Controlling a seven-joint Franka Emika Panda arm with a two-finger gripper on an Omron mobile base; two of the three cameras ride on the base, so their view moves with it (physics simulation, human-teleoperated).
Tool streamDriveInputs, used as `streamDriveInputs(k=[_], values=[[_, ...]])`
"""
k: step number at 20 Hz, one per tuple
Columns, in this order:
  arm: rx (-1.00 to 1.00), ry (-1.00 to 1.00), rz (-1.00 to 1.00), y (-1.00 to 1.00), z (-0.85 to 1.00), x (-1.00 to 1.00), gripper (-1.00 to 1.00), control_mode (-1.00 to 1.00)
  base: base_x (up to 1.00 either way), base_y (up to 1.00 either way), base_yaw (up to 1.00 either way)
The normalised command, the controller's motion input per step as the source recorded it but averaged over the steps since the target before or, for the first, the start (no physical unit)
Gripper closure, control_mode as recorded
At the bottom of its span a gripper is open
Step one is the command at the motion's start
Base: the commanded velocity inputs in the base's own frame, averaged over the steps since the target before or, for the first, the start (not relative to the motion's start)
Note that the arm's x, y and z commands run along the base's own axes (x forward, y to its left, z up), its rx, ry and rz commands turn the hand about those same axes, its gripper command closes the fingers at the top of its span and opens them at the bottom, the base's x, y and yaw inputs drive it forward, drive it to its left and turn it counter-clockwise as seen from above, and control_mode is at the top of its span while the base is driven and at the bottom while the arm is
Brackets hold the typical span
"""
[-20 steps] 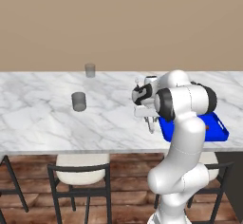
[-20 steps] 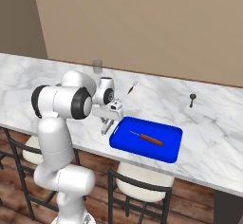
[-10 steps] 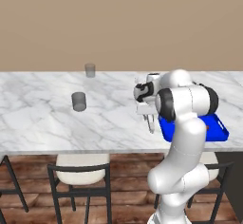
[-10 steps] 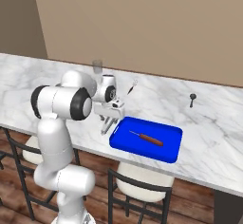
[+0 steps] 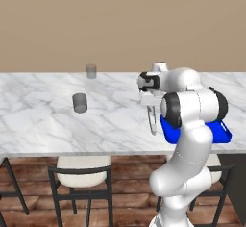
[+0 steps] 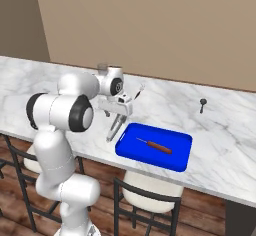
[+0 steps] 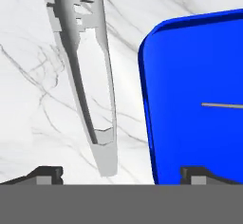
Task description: Take the tongs from the drawer on the left and place them on the dining counter next to the tray containing the hot dog.
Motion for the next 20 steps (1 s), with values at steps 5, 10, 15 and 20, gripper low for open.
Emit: streamDriveInputs(k=[5,10,15,20], values=[[-0.04,-0.28,0.00,0.00,0.42,-0.32,-1.00,-1.00,0.00,0.00,0.00],[-0.07,-0.28,0.00,0.00,0.41,-0.62,-1.00,-1.00,0.00,0.00,0.00],[-0.07,-0.24,0.00,0.00,0.69,-0.76,-1.00,-1.00,0.00,0.00,0.00],[-0.05,-0.16,0.00,0.00,0.87,-0.54,-1.00,-1.00,0.00,0.00,0.00]])
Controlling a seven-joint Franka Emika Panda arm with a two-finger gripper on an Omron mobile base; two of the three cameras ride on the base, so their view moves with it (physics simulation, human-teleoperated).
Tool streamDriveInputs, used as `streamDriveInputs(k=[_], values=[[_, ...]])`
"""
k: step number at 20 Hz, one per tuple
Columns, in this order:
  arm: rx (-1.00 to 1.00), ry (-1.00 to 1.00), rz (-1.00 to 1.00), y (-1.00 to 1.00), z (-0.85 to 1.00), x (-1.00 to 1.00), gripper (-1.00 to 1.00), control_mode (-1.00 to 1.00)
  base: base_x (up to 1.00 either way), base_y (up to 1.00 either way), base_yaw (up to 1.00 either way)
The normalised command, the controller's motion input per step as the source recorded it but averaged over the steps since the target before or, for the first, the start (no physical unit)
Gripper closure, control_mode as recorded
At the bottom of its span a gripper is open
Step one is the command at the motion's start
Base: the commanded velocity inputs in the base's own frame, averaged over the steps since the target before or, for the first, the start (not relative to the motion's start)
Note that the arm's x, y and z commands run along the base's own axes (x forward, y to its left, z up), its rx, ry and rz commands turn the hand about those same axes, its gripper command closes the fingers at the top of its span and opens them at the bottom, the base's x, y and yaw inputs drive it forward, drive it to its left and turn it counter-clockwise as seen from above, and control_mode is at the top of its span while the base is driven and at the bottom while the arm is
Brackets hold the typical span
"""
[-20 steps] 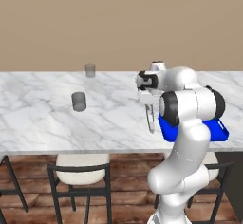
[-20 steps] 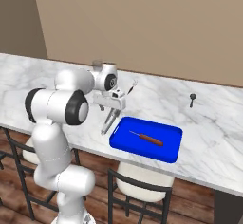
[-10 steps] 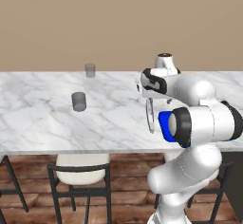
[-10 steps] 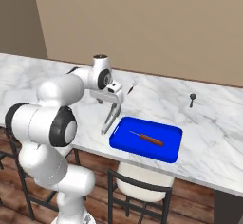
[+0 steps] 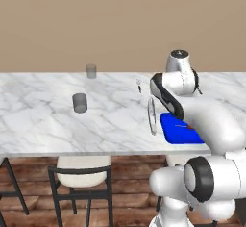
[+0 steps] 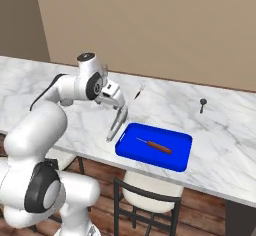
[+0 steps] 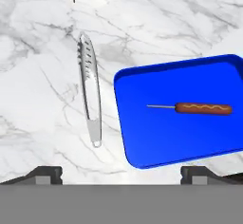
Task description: Take the tongs from the drawer on the left and place them on the dining counter next to the tray containing the hot dog.
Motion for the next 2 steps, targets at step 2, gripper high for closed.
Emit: streamDriveInputs(k=[2], values=[[-0.04,-0.15,0.01,0.00,0.73,-0.66,-1.00,-1.00,0.00,0.00,0.00]])
